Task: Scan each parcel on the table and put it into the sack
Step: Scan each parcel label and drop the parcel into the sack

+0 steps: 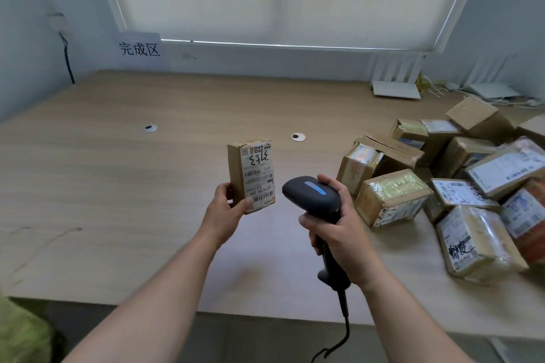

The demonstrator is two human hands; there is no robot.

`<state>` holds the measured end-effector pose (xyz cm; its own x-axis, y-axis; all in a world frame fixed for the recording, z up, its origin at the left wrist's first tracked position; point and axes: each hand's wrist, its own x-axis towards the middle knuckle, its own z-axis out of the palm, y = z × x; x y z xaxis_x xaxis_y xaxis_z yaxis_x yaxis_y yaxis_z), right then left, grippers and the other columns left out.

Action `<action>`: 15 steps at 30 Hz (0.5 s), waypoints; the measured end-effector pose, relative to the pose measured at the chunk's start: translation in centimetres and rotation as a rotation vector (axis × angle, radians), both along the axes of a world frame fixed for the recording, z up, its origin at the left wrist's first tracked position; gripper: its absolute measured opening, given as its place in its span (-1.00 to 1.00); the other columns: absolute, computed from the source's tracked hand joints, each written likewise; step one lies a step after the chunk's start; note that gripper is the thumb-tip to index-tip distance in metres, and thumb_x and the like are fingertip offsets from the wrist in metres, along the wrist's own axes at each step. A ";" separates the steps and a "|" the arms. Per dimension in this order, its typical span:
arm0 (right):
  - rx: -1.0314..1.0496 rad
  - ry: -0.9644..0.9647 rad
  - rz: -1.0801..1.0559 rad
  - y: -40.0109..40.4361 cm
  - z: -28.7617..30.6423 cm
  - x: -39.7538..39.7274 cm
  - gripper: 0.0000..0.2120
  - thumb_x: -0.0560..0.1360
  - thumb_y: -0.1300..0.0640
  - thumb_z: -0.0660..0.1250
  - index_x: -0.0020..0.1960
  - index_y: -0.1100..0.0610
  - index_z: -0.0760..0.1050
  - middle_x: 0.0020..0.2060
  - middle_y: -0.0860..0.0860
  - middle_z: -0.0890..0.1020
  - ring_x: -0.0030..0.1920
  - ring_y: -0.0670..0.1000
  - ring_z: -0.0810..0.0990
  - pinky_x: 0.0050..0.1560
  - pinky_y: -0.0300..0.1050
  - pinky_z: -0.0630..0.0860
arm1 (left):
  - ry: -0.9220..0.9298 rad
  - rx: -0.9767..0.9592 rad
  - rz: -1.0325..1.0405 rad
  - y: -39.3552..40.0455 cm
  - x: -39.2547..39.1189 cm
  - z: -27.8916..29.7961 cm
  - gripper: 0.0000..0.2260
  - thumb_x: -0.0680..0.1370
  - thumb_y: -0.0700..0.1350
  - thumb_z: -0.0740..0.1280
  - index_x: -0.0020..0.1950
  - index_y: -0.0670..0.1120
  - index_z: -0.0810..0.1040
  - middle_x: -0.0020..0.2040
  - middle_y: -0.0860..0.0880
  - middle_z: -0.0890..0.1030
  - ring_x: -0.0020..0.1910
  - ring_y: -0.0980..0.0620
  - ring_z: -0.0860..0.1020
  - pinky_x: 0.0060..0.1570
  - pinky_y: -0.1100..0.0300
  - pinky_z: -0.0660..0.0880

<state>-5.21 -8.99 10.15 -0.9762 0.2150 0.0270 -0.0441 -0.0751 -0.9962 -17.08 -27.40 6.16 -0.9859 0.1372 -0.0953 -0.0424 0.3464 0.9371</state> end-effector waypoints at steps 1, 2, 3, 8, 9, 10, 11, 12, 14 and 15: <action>-0.019 0.016 0.005 -0.3 0.2 0.2 -0.36 0.36 0.31 0.47 0.19 -0.33 0.44 -0.05 0.11 0.60 -0.46 0.07 0.44 -0.46 -0.09 0.41 | 0.010 0.000 0.004 0.0 0.1 0.1 -0.58 0.56 -0.10 0.34 0.38 -0.09 0.31 0.23 -0.02 0.51 0.11 -0.03 0.52 0.12 0.09 0.47; -0.037 0.030 0.010 -0.7 0.4 0.4 -0.37 0.32 0.28 0.46 0.19 -0.33 0.44 -0.09 0.10 0.60 -0.47 0.07 0.44 -0.47 -0.10 0.41 | 0.021 -0.001 0.009 0.0 0.3 0.2 -0.59 0.57 -0.10 0.33 0.38 -0.09 0.31 0.23 -0.02 0.51 0.10 -0.03 0.52 0.12 0.08 0.48; -0.050 0.042 0.017 -1.0 0.5 0.6 -0.37 0.31 0.26 0.45 0.19 -0.32 0.44 -0.11 0.09 0.60 -0.48 0.07 0.44 -0.48 -0.10 0.41 | 0.033 -0.002 0.015 0.0 0.4 0.4 -0.60 0.57 -0.09 0.32 0.37 -0.09 0.31 0.22 -0.01 0.52 0.10 -0.04 0.52 0.12 0.08 0.48; -0.070 0.083 0.044 -2.4 0.9 1.4 -0.39 0.31 0.27 0.43 0.19 -0.30 0.45 -0.14 0.07 0.62 -0.50 0.08 0.43 -0.50 -0.11 0.41 | 0.104 -0.013 0.034 -0.1 0.6 1.4 -0.64 0.60 -0.11 0.27 0.37 -0.12 0.31 0.17 -0.01 0.52 0.13 -0.01 0.50 0.13 0.12 0.48; -0.070 0.089 0.049 -2.6 1.0 1.5 -0.39 0.32 0.27 0.43 0.18 -0.30 0.45 -0.14 0.06 0.62 -0.50 0.08 0.43 -0.50 -0.11 0.41 | 0.114 -0.016 0.036 -0.2 0.7 1.6 -0.64 0.60 -0.11 0.26 0.37 -0.12 0.31 0.16 0.00 0.52 0.13 -0.01 0.50 0.14 0.12 0.48; -0.069 0.094 0.055 -2.7 1.1 1.6 -0.39 0.32 0.27 0.43 0.19 -0.30 0.45 -0.15 0.06 0.62 -0.51 0.08 0.42 -0.50 -0.11 0.41 | 0.121 -0.019 0.038 -0.2 0.7 1.7 -0.65 0.61 -0.11 0.25 0.38 -0.12 0.31 0.15 0.01 0.51 0.13 0.00 0.50 0.14 0.12 0.48; -0.069 0.099 0.060 -2.9 1.2 1.7 -0.39 0.32 0.28 0.42 0.19 -0.30 0.45 -0.16 0.05 0.62 -0.51 0.08 0.42 -0.50 -0.11 0.40 | 0.125 -0.020 0.039 -0.3 0.7 1.9 -0.65 0.61 -0.12 0.25 0.38 -0.12 0.31 0.14 0.02 0.51 0.13 0.00 0.50 0.14 0.13 0.47; -0.069 0.104 0.065 -3.0 1.3 1.7 -0.40 0.32 0.28 0.42 0.19 -0.29 0.45 -0.18 0.04 0.62 -0.51 0.08 0.42 -0.50 -0.11 0.40 | 0.127 -0.018 0.040 -0.3 0.7 2.0 -0.66 0.61 -0.12 0.24 0.38 -0.12 0.32 0.14 0.02 0.51 0.13 -0.01 0.51 0.14 0.14 0.47; -0.069 0.116 0.075 -3.2 1.5 1.8 -0.40 0.32 0.28 0.41 0.19 -0.29 0.44 -0.21 0.03 0.61 -0.51 0.08 0.41 -0.50 -0.12 0.39 | 0.128 -0.011 0.040 -0.4 0.6 2.1 -0.66 0.61 -0.13 0.24 0.38 -0.11 0.32 0.14 0.01 0.53 0.13 -0.02 0.53 0.14 0.15 0.46; -0.071 0.122 0.079 -3.3 1.6 1.9 -0.40 0.32 0.29 0.41 0.19 -0.28 0.45 -0.21 0.03 0.61 -0.52 0.08 0.41 -0.51 -0.12 0.39 | 0.130 -0.013 0.038 -0.4 0.7 2.2 -0.66 0.62 -0.13 0.24 0.38 -0.11 0.32 0.14 0.01 0.53 0.11 -0.01 0.52 0.12 0.16 0.46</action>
